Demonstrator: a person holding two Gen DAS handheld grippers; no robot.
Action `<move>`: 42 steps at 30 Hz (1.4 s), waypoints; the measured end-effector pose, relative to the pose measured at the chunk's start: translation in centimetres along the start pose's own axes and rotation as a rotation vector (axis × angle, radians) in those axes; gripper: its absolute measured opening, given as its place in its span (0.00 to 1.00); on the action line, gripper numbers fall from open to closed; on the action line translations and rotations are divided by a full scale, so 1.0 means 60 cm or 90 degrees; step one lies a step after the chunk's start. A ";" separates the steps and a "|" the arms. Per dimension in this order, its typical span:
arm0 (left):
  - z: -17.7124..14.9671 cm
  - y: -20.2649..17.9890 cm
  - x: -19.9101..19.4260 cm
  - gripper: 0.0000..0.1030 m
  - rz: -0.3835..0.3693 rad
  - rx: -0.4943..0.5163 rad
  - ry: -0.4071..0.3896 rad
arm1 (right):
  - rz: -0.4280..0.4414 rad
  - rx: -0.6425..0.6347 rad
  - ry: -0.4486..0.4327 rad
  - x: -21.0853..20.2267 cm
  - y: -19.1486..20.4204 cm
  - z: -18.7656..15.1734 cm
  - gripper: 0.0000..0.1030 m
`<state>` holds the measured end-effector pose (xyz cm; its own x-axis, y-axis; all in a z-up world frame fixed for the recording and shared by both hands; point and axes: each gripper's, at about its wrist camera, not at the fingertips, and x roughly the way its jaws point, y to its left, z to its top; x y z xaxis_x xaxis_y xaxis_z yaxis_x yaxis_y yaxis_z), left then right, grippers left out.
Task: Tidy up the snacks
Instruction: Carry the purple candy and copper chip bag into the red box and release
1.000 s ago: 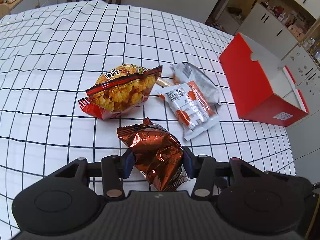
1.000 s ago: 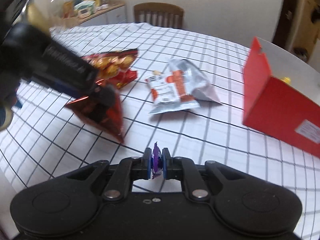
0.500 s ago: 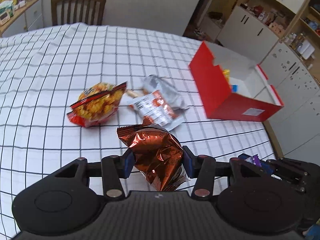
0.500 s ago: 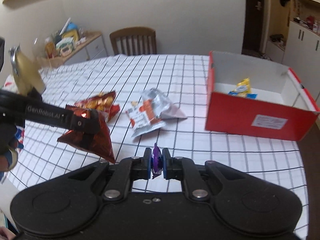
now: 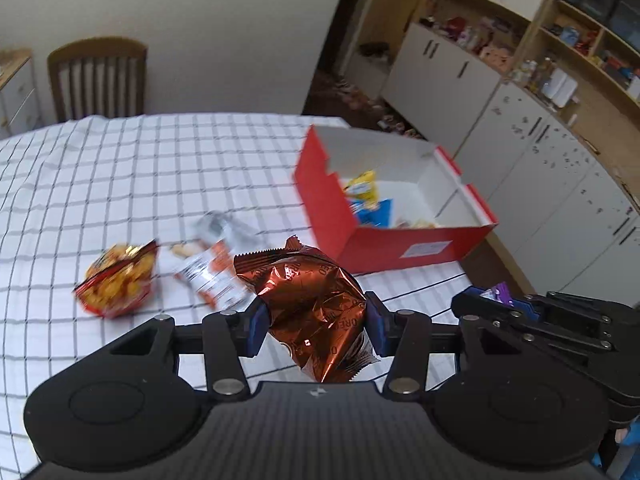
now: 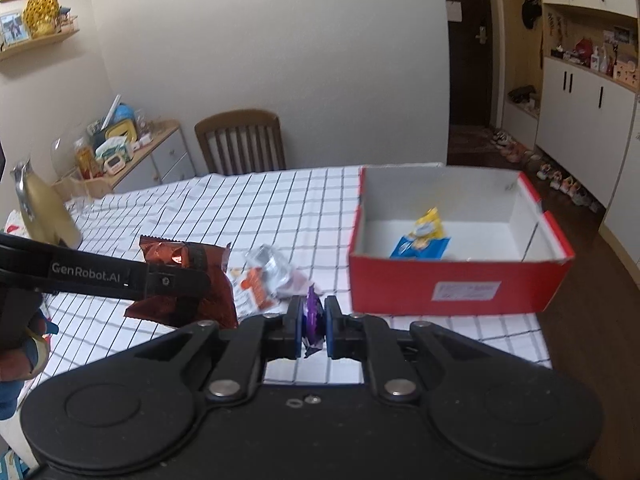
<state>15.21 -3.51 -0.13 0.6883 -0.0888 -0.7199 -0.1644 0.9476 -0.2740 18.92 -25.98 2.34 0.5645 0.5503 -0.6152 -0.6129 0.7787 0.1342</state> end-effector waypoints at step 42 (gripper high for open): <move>0.198 -0.204 0.296 0.47 0.101 0.062 0.000 | -0.050 0.006 0.041 0.149 -0.321 0.117 0.09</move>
<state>37.82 -13.04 -1.97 0.6590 0.0634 -0.7495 -0.2009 0.9751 -0.0942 39.67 -33.96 -0.27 0.5734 0.4671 -0.6730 -0.5627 0.8216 0.0908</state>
